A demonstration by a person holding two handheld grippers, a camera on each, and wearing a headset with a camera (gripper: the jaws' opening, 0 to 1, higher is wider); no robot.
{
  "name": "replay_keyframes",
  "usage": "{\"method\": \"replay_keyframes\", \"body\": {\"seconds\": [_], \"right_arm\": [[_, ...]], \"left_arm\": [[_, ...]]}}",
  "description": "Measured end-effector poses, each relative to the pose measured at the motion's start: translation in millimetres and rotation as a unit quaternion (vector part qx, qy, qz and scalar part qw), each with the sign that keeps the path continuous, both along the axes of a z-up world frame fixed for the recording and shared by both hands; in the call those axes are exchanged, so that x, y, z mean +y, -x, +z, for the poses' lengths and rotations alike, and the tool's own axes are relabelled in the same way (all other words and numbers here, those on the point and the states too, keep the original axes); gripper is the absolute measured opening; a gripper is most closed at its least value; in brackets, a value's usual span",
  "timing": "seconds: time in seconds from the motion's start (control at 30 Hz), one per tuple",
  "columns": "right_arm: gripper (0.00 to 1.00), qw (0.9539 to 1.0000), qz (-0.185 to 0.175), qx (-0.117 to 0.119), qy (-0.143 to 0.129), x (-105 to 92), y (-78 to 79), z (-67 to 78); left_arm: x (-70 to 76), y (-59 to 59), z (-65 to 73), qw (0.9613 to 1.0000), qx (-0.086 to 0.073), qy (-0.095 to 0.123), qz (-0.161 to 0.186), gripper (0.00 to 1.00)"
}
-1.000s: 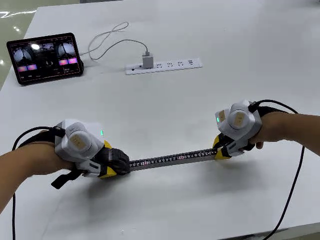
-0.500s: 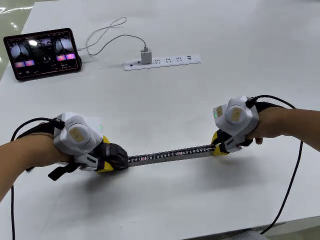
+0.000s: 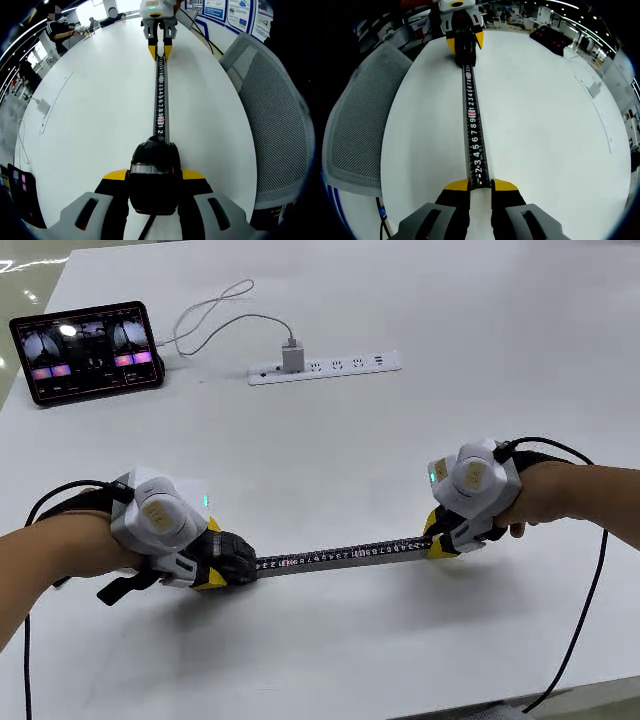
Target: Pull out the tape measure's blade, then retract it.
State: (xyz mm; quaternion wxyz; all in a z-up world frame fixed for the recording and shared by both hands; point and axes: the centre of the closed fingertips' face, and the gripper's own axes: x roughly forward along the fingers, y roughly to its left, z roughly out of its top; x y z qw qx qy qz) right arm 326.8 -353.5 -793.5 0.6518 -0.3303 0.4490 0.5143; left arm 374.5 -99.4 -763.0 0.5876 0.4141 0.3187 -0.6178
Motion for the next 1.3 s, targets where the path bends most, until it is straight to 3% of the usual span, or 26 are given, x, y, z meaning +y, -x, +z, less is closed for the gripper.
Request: {"method": "replay_keyframes", "body": {"seconds": [0.23, 0.57, 0.87, 1.07, 1.17, 1.23, 1.3], "right_arm": [[0.13, 0.9999, 0.007, -0.012, 0.009, 0.2, -1.5, 0.9], [0.17, 1.0, -0.002, -0.007, 0.003, -0.2, -4.7, 11.8], [0.23, 0.9998, -0.016, -0.009, -0.004, -1.4, -4.3, 22.1], [0.26, 0.9993, -0.035, -0.008, -0.008, -2.1, -3.2, 27.3], [0.28, 0.9987, -0.04, -0.027, -0.014, -1.0, -7.2, 32.9], [0.29, 0.9981, -0.048, -0.033, -0.02, -1.3, -8.8, 35.5], [0.31, 0.9975, -0.051, -0.04, -0.027, -1.3, -9.6, 38.4]], "left_arm": [[1.2, 0.4, 1.7, 1.0, 0.007, 0.002, 0.006, 0.33], [8.0, -3.1, 7.1, 0.9998, 0.014, -0.004, 0.011, 0.36], [15.9, -12.6, 17.9, 0.9986, 0.025, 0.019, 0.042, 0.42], [11.0, -14.9, 26.4, 0.9964, 0.035, 0.041, 0.066, 0.48], [9.5, -15.4, 29.2, 0.9952, 0.037, 0.048, 0.076, 0.51], [9.7, -12.5, 30.0, 0.9937, 0.049, 0.05, 0.087, 0.53], [9.8, -13.6, 30.6, 0.9934, 0.044, 0.055, 0.091, 0.55]]}}
